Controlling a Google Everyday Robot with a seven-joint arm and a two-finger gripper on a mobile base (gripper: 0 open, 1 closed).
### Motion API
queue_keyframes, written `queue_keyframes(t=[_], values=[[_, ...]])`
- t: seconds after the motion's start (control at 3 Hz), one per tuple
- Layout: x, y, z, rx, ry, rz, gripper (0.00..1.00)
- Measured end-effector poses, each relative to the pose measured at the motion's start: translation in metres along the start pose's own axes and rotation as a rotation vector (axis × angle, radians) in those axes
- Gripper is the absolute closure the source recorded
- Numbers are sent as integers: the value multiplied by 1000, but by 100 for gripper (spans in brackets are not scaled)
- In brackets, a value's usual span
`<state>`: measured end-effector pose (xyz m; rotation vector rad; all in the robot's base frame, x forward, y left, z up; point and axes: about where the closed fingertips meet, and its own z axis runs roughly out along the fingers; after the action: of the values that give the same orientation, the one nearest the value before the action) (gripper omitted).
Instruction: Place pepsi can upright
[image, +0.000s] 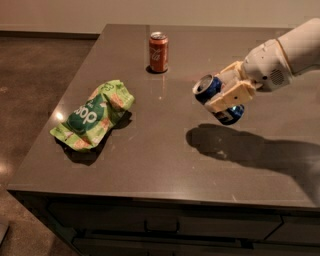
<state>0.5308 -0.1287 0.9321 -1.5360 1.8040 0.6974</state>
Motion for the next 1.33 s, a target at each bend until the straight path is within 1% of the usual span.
queue_keyframes(t=[0.33,0.67,1.0,1.33], values=[[9,-4,-8,32,-145,74,100],[17,-9,-12,70,-287,128,100],[22,-11,-14,80,-430,134,100],[23,-13,-12,72,-556,109,100]])
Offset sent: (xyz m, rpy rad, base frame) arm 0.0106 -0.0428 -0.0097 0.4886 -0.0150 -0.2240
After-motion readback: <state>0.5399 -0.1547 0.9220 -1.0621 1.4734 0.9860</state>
